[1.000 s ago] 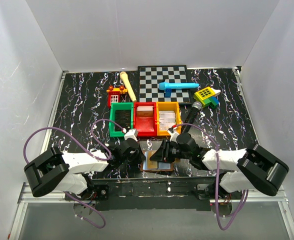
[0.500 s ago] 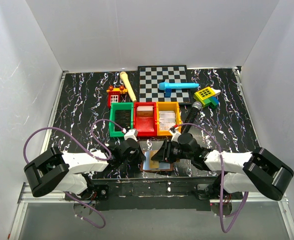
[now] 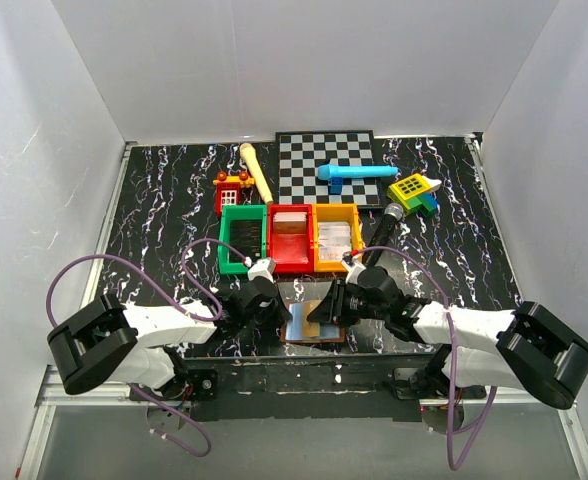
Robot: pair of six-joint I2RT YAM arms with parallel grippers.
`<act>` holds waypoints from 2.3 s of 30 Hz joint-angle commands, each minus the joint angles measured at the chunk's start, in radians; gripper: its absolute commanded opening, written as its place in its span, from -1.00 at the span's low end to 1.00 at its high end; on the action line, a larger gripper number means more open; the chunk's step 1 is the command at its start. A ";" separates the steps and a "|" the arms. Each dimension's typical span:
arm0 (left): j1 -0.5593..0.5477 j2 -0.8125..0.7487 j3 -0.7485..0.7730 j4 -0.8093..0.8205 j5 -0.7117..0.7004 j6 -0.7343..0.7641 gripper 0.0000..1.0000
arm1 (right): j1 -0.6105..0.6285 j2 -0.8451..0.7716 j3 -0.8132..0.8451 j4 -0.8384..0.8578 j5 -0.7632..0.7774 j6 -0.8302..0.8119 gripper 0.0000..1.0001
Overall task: Take the credit cards out of the card holder
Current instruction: Remove the credit card from the card holder, then place the credit card in the storage box.
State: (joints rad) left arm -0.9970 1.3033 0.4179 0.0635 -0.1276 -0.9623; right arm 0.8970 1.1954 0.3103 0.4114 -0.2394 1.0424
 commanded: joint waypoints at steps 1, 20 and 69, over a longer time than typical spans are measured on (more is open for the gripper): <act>-0.005 -0.001 -0.033 -0.099 -0.006 0.007 -1.00 | -0.004 -0.033 -0.005 0.004 0.018 -0.010 -0.40; -0.005 -0.097 -0.014 -0.154 -0.041 0.031 -1.00 | -0.010 -0.106 0.042 -0.182 0.057 -0.056 -0.97; 0.009 -0.708 -0.059 0.243 0.568 0.379 -0.71 | 0.013 -0.157 0.607 -0.727 -0.589 -0.645 -0.97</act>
State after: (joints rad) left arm -0.9958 0.5907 0.3294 0.2443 0.3851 -0.5915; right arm 0.9001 1.0374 0.8669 -0.3351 -0.7963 0.4210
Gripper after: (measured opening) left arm 0.308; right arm 0.028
